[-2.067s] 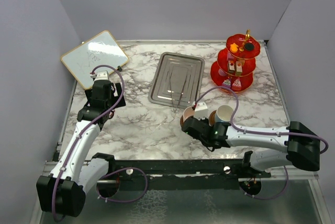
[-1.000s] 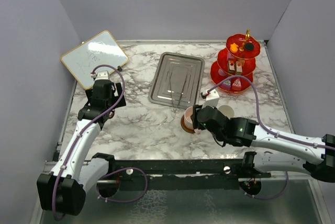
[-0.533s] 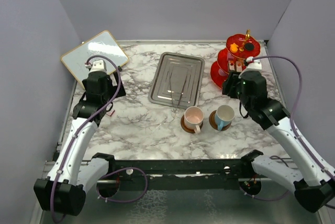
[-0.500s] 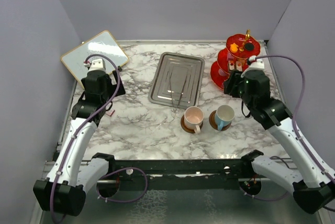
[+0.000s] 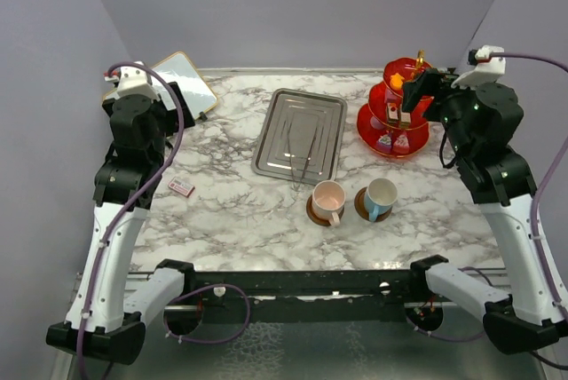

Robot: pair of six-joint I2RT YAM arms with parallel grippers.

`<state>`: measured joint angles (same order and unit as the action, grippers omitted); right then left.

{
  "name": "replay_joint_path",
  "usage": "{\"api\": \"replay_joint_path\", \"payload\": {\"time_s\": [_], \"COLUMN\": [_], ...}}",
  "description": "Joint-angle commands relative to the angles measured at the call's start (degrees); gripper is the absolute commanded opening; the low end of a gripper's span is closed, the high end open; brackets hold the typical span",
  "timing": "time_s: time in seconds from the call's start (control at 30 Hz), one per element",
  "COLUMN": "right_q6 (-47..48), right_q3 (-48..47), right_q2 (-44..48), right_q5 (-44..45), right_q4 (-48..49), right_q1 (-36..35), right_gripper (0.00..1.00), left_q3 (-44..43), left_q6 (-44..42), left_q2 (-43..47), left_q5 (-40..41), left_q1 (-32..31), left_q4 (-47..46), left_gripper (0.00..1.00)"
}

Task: Serve the afternoon tea
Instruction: Reset both arms

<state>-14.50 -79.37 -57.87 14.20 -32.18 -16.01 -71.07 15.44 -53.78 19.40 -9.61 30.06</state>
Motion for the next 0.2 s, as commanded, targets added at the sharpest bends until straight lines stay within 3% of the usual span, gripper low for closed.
{"api": "replay_joint_path", "payload": {"time_s": [0.0, 0.17], "right_q6": [8.58, 8.63], "right_q3": [2.44, 6.04], "right_q2": [2.41, 2.91], "right_q5": [-5.9, -9.31], "right_q4": [6.95, 7.92], "right_q1": [0.06, 0.09], "right_gripper": [0.92, 0.96], "left_q3": [-3.81, -3.87], "left_q6": [-3.41, -4.06], "left_q2": [-1.27, -1.33], "left_q5": [3.35, 3.34], "left_q1": [-0.07, -0.06], "left_q4": [0.74, 0.36], "left_gripper": [0.99, 0.99]}}
